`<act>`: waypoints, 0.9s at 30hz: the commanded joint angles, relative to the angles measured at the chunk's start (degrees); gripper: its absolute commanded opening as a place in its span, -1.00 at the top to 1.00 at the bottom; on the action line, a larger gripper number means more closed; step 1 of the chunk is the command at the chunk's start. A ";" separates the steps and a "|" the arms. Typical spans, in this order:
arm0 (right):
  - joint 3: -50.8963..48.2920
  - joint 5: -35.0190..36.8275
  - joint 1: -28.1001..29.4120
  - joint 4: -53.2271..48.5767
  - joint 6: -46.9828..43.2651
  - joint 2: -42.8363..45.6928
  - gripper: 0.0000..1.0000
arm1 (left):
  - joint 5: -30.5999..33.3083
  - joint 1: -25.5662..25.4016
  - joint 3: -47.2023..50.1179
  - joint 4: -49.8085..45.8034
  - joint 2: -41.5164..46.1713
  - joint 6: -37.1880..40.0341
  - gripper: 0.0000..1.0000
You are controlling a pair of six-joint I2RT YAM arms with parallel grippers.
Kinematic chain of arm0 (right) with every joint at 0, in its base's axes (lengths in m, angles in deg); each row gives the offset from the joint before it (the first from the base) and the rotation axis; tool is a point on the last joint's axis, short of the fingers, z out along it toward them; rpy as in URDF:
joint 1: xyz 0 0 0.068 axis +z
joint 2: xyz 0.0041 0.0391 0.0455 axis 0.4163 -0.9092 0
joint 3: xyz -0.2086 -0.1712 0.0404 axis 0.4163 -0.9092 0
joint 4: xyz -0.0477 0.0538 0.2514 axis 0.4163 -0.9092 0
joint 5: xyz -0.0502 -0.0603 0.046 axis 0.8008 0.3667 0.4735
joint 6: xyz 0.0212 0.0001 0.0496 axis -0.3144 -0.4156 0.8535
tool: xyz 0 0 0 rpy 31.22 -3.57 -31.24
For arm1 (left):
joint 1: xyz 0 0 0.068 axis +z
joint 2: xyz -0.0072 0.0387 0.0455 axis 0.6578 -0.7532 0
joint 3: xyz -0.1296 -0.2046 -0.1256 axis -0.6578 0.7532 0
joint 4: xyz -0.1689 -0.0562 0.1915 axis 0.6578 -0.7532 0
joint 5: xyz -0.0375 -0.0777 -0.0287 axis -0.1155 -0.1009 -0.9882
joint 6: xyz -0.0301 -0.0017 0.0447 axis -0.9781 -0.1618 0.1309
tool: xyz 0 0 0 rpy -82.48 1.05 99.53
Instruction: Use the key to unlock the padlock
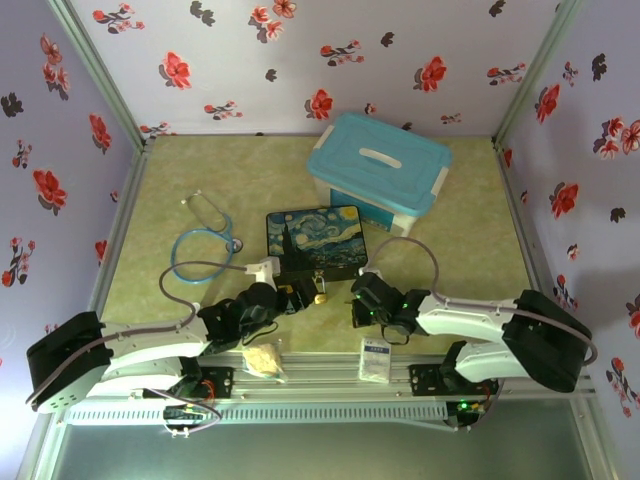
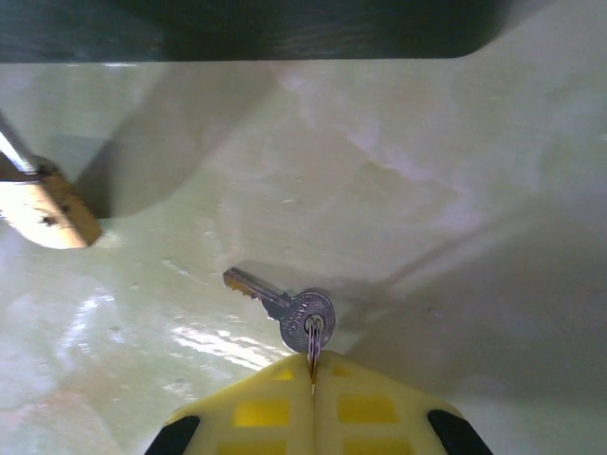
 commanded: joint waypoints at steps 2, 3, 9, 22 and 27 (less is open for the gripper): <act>-1.95 -5.47 -1.64 6.17 3.99 3.54 1.00 | 2.26 -0.58 1.84 6.36 1.29 -2.32 -0.54; -2.14 -5.85 -2.00 6.45 4.59 4.23 1.00 | 2.33 -0.59 2.77 8.92 1.18 -3.69 -0.52; -1.99 -5.51 -2.53 6.09 6.28 8.01 1.00 | 2.68 -1.28 2.00 11.70 1.18 -9.49 -0.61; -0.97 -8.81 -4.07 12.34 7.53 18.12 1.00 | 3.84 -3.48 -0.14 29.75 -10.19 -21.07 -0.68; -1.27 -12.01 -4.11 20.62 4.05 18.64 1.00 | 3.59 -3.89 -3.20 31.35 -12.24 -25.62 -0.73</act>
